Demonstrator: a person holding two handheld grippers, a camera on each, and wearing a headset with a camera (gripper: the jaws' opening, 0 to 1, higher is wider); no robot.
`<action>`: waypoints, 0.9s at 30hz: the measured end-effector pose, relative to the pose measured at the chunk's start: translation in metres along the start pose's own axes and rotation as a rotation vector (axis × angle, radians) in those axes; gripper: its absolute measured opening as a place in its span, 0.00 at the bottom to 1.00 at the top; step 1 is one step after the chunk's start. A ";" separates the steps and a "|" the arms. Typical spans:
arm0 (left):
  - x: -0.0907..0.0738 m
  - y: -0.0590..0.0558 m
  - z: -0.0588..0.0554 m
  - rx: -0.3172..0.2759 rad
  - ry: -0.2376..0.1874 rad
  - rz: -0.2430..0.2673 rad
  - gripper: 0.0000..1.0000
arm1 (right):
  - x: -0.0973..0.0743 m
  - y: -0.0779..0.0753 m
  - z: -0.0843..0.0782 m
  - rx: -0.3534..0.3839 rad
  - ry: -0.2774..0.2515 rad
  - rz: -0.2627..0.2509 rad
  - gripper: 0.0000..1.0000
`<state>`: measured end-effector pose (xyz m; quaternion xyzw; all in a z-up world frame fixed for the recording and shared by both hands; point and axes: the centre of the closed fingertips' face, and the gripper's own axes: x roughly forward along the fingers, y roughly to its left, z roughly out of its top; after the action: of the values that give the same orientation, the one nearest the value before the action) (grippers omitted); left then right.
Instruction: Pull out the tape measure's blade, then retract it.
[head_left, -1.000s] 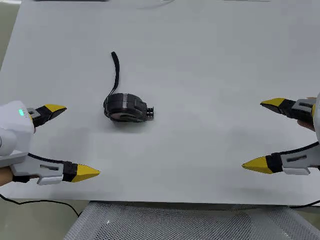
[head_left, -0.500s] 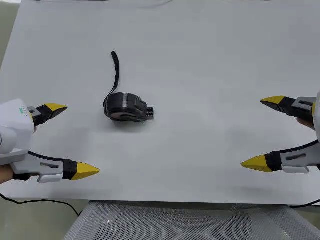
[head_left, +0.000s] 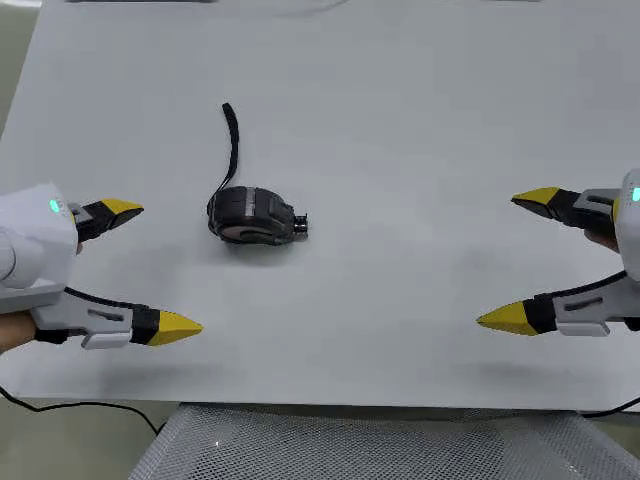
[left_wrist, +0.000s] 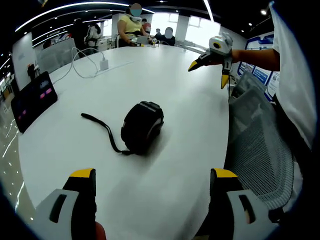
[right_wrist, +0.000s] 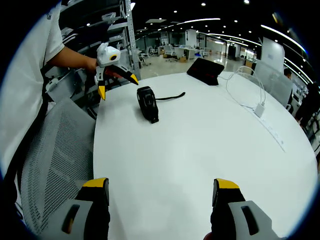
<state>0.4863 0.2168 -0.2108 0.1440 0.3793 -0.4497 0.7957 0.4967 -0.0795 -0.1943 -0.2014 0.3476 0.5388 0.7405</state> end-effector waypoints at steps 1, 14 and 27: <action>0.002 0.000 0.001 0.009 0.002 -0.006 0.93 | 0.002 -0.001 0.001 -0.003 0.000 0.001 0.84; 0.027 0.009 0.016 0.071 0.026 -0.060 0.93 | 0.026 -0.005 0.010 -0.041 -0.003 0.042 0.84; 0.040 0.014 0.024 0.103 0.034 -0.097 0.83 | 0.051 -0.009 0.024 -0.070 -0.028 0.090 0.83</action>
<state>0.5216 0.1860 -0.2257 0.1737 0.3759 -0.5043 0.7578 0.5213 -0.0322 -0.2161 -0.2035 0.3268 0.5860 0.7130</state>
